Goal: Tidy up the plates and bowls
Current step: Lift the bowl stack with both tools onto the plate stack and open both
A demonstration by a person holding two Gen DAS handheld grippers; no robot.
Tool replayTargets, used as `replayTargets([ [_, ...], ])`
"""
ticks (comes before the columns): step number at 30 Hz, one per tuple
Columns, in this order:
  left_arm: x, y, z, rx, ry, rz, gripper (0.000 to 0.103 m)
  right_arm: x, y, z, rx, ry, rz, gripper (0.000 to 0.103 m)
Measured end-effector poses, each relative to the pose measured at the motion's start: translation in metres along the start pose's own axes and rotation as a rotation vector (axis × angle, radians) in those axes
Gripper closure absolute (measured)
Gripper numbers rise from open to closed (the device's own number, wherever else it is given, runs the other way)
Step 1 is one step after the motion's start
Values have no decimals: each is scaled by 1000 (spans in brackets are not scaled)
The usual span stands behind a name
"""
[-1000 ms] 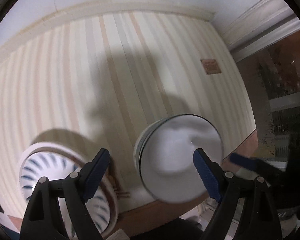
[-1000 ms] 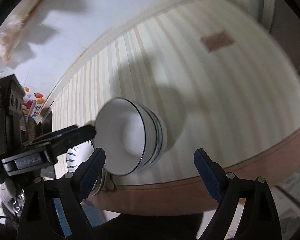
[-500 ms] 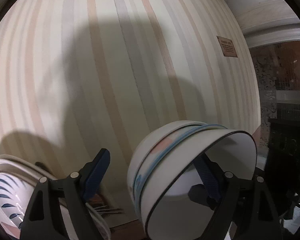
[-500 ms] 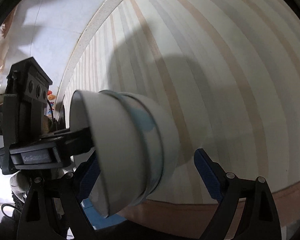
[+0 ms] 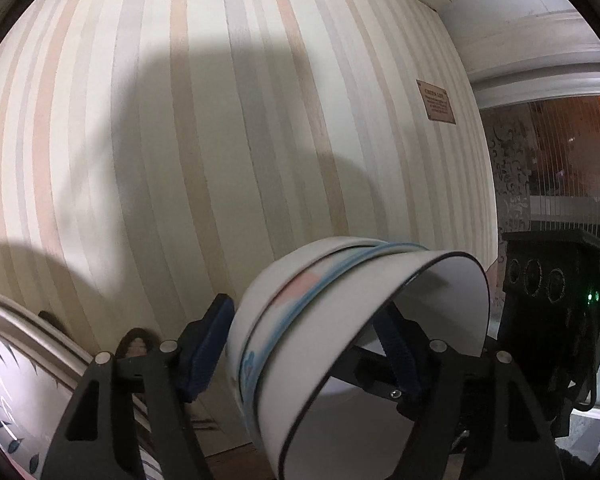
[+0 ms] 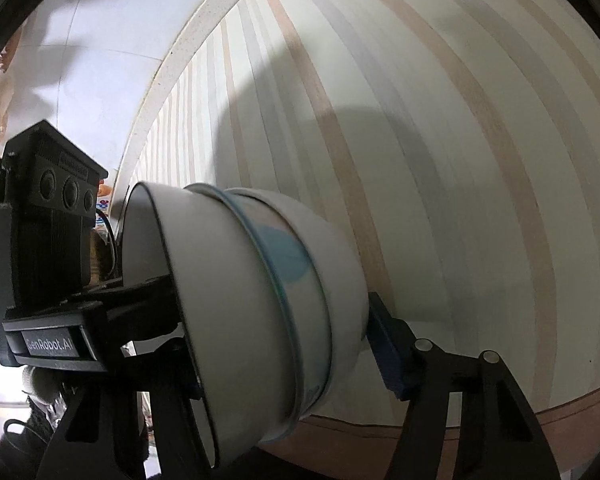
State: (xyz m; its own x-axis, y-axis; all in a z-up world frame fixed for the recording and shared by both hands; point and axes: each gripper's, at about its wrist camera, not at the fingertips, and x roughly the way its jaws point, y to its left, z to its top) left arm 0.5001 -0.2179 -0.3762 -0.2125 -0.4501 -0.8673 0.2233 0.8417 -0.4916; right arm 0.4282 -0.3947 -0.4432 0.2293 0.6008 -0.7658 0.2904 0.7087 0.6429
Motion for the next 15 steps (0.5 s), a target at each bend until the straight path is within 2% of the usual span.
replayTargets([
  [9, -7, 3, -10, -62, 8, 22, 34, -4, 0, 2, 17, 20, 10, 37],
  [15, -23, 2, -14, -70, -35, 19, 34, -10, 13, 3, -3, 20, 12, 37],
])
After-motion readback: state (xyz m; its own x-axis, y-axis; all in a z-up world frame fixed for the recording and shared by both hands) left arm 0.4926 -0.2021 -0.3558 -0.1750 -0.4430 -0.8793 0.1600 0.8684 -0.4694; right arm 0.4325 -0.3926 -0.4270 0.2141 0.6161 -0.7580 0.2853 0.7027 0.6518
